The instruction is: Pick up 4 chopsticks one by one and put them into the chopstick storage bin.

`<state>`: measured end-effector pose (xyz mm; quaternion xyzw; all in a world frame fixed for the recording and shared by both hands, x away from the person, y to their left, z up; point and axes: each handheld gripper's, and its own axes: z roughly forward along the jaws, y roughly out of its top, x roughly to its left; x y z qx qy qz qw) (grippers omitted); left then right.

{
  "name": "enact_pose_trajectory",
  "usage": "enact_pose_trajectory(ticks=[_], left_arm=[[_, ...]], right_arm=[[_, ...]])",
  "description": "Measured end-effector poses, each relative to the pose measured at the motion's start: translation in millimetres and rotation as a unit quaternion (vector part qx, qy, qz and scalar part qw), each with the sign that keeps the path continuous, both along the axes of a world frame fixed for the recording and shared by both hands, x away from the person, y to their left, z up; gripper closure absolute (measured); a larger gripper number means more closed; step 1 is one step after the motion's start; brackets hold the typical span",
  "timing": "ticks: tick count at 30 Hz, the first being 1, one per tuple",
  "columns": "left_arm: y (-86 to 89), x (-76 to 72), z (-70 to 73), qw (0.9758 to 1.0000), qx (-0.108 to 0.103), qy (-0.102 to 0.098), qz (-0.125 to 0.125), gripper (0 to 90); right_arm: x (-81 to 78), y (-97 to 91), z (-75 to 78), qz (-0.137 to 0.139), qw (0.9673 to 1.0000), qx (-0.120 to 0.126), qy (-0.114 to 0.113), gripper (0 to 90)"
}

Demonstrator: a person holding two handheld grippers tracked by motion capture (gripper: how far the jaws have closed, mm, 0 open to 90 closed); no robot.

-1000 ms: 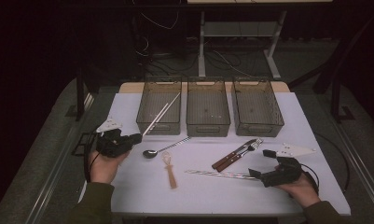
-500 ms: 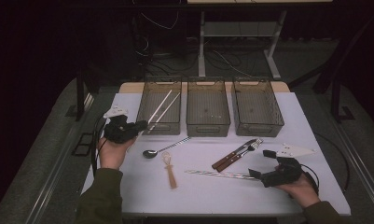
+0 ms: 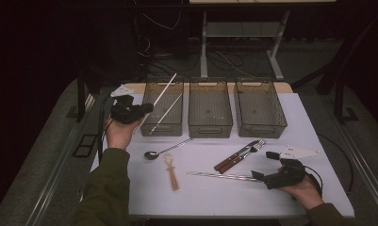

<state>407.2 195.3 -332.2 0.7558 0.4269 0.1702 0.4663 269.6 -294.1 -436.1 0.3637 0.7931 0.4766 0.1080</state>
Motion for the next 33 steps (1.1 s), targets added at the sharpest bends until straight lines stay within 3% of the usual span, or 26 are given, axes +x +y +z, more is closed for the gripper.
enact_pose_trajectory(ticks=[12, 18, 24, 33], left_arm=[[-3.5, 43.7, -7.9, 0.9998, 0.009, 0.000, 0.017, 84.2], [-7.9, 60.6, -18.5, 0.9995, 0.011, 0.005, 0.028, 84.2], [-9.7, 69.6, -32.3, 0.9984, 0.039, 0.021, 0.034, 84.2], [-15.2, 74.7, -47.0, 0.9968, 0.057, 0.044, 0.036, 84.1]], right_arm=[[-1.1, -1.1, 1.1, 0.000, 1.0000, 0.006, -0.001, 0.9], [-1.0, -1.5, 1.2, 0.001, 1.0000, 0.007, -0.003, 0.8], [-1.2, -1.6, 1.4, 0.002, 0.9999, 0.010, -0.003, 0.8], [-1.2, -1.4, 1.5, 0.002, 0.9999, 0.010, -0.003, 0.9]])
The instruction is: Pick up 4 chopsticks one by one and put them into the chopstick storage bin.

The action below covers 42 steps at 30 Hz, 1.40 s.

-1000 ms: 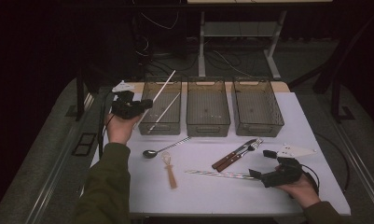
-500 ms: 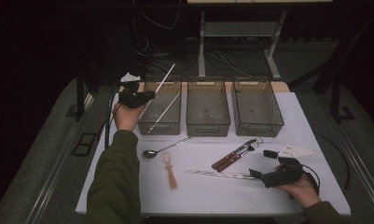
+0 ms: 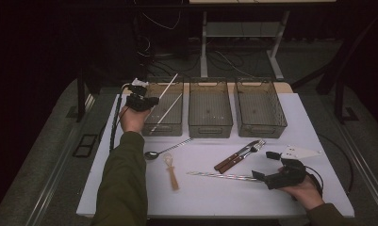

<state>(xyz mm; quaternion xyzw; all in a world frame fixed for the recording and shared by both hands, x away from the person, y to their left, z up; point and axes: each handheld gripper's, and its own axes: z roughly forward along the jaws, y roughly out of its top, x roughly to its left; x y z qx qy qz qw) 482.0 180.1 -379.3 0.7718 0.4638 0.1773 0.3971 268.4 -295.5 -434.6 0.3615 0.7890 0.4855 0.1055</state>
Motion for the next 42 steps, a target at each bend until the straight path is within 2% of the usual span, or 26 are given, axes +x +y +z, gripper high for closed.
enact_pose_trajectory(ticks=[6, 9, 17, 26, 29, 32, 37, 42], left_arm=[[0.7, 1.5, -10.8, 0.9997, 0.011, 0.020, 0.005, 84.1], [1.1, 1.8, -14.7, 0.9994, 0.021, 0.025, 0.006, 84.1], [-2.0, 2.2, -17.8, 0.9989, 0.031, 0.033, 0.008, 82.9], [-3.1, -0.2, -15.5, 0.9993, 0.031, 0.022, 0.007, 66.5], [-2.5, -1.8, -13.3, 0.9996, 0.024, 0.017, 0.002, 60.3], [-1.3, -5.3, -9.5, 0.9999, 0.012, 0.004, -0.008, 56.1], [-1.4, -15.4, 0.4, 0.9993, 0.012, -0.015, -0.031, 48.0], [3.1, -31.0, 9.6, 0.9983, -0.007, -0.036, -0.045, 44.2]], right_arm=[[0.0, 0.2, -0.1, 0.000, 1.0000, 0.000, 0.001, 0.8], [0.1, 0.1, -0.1, 0.000, 1.0000, 0.000, 0.001, 0.8], [0.0, 0.3, 0.0, 0.001, 1.0000, 0.000, 0.001, 0.8], [-0.5, 0.1, 0.4, 0.002, 1.0000, 0.001, 0.001, 0.8], [-0.3, 0.3, 0.2, 0.002, 1.0000, 0.000, 0.001, 0.8], [-0.1, 0.7, 0.0, 0.002, 1.0000, 0.000, 0.001, 0.8], [0.1, 0.7, -0.2, 0.002, 1.0000, -0.002, 0.002, 0.9], [-0.2, 1.5, -0.4, 0.004, 1.0000, -0.003, 0.000, 0.8]])
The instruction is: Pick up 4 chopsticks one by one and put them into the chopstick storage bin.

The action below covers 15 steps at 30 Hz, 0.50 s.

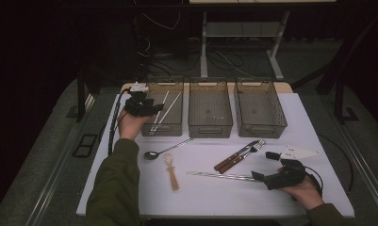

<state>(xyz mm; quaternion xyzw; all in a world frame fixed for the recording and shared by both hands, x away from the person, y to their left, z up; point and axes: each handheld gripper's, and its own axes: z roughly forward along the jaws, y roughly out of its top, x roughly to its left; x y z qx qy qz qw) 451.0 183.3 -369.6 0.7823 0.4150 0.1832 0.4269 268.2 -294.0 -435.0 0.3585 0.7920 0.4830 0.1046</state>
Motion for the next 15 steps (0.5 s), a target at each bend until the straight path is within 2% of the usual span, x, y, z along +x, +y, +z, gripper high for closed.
enact_pose_trajectory(ticks=[5, 8, 10, 15], left_arm=[[2.8, -16.7, 1.3, 0.9995, -0.019, 0.001, -0.025, 37.1], [3.9, -27.4, 0.6, 0.9985, -0.038, 0.001, -0.040, 32.5], [2.8, -34.1, -1.5, 0.9979, -0.041, 0.007, -0.050, 27.2], [-1.7, -54.0, -7.0, 0.9972, -0.034, 0.006, -0.065, 18.9]], right_arm=[[0.3, -0.4, -0.3, -0.002, 1.0000, -0.001, 0.001, 0.8], [0.6, -0.4, -0.5, -0.004, 1.0000, -0.002, 0.001, 0.8], [0.7, -0.5, -0.6, -0.004, 1.0000, -0.003, 0.001, 0.8], [1.0, -0.9, -1.1, -0.005, 1.0000, -0.003, 0.002, 0.9]])
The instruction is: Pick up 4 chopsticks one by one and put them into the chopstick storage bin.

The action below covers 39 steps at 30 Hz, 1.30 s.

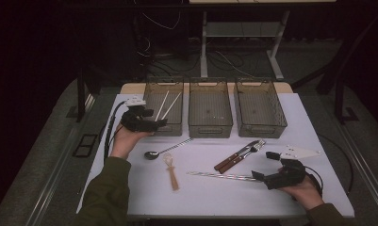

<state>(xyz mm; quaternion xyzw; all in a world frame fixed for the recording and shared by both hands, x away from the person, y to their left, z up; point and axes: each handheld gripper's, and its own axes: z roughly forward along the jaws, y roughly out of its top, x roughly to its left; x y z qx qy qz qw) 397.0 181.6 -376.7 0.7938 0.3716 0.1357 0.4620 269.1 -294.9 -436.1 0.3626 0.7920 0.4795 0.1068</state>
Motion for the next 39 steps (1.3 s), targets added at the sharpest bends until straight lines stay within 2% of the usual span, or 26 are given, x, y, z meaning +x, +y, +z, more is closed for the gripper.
enact_pose_trajectory(ticks=[4, 7, 10, 12, 17, 24, 28, 33, 35, 39], left_arm=[[-4.0, -13.9, -4.4, 1.0000, -0.001, -0.004, -0.009, 11.6], [-7.4, -25.6, -8.5, 0.9998, 0.001, -0.014, -0.012, 6.9], [-10.4, -36.8, -12.0, 0.9997, 0.002, -0.011, -0.020, 2.3], [-13.1, -44.8, -15.3, 0.9995, 0.010, -0.012, -0.029, 0.0], [-14.9, -62.5, -21.0, 0.9989, 0.016, -0.006, -0.043, 0.0], [-13.9, -87.9, -26.1, 0.9978, 0.007, -0.029, -0.059, 0.0], [-14.5, -100.5, -33.1, 0.9968, 0.015, -0.036, -0.070, 0.0], [-13.1, -113.0, -39.6, 0.9968, 0.009, -0.034, -0.072, 0.0], [-12.3, -117.3, -41.0, 0.9968, 0.014, -0.035, -0.070, 0.0], [-12.1, -127.7, -47.6, 0.9973, 0.007, -0.032, -0.065, 0.0]], right_arm=[[0.1, -0.2, -0.2, 0.000, 1.0000, 0.000, 0.000, 0.9], [0.2, -0.3, -0.4, -0.002, 1.0000, 0.000, 0.001, 0.8], [0.2, -0.4, -0.3, -0.003, 1.0000, 0.001, 0.003, 0.8], [-0.1, -0.3, -0.2, -0.003, 1.0000, 0.001, 0.004, 0.8], [-1.1, -0.3, 0.4, -0.002, 1.0000, 0.003, 0.003, 0.8], [-1.1, -0.4, 0.1, -0.001, 1.0000, 0.000, 0.005, 0.9], [-0.9, 0.1, -0.5, 0.002, 1.0000, -0.005, 0.005, 0.8], [-0.9, 0.0, 0.0, 0.003, 1.0000, -0.002, 0.005, 0.8], [-0.9, -0.1, 0.2, 0.003, 1.0000, -0.004, 0.005, 0.9], [-0.8, -1.0, 2.6, 0.006, 0.9999, -0.011, 0.006, 0.9]])
